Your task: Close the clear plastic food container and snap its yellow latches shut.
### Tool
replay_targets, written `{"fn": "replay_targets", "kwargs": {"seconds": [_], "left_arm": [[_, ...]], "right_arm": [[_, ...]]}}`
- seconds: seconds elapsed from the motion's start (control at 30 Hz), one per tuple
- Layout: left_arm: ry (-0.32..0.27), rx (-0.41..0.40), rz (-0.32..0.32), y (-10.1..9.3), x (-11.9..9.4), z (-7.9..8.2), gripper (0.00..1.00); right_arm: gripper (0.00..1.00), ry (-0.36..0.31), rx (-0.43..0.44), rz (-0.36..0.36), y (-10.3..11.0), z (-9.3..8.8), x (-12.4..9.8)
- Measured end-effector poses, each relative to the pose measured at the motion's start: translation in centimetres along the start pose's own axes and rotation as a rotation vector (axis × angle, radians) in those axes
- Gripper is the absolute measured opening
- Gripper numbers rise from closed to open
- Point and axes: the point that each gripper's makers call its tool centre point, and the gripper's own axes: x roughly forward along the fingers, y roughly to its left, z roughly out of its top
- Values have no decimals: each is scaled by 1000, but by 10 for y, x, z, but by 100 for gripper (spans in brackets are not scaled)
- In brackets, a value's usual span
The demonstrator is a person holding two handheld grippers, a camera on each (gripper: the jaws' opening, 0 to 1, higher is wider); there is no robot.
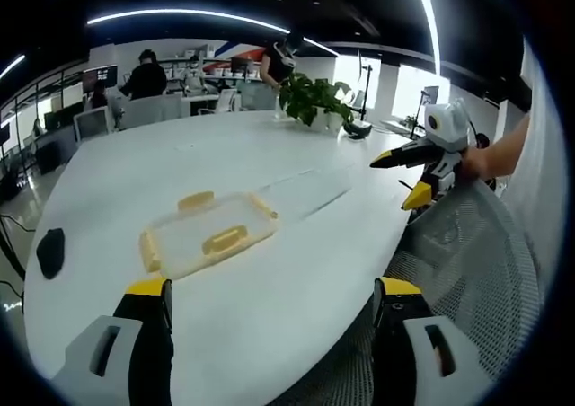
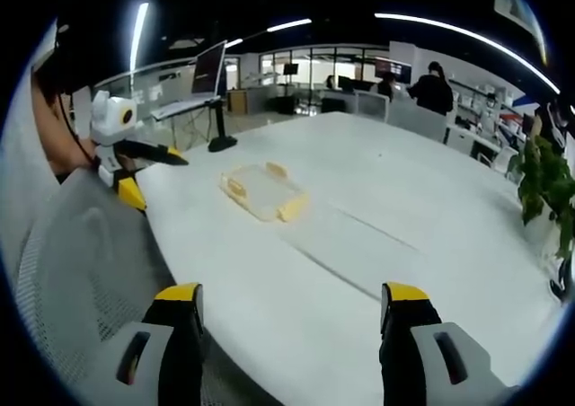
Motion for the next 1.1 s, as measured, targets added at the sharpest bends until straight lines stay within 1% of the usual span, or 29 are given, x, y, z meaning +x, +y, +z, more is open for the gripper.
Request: {"fn": "replay_targets", "kwargs": {"seconds": [0.3,0.57,0.77,0.87,0.93,1.0,1.1], "left_arm": [[-12,-5,7,1,-2,3,94],[-1,14,8,-1,-2,5,93],[19,27,-14,-4,-1,3,90],[30,34,-27,-4,-1,1,89],[37,35,-32,-2,2,-1,88],[48,18,-49,-3,3,-3,86],[52,28,-48,0,3,-4,86]], "right_arm": [[81,11,-39,7,3,1,0],[81,2,-49,10,4,5,0],[80,16,-85,23,6,6,1],[80,20,-76,30,5,7,3],[80,32,-81,45,6,4,5],[79,40,-85,49,6,3,7],[79,48,-81,61,8,2,8]]}}
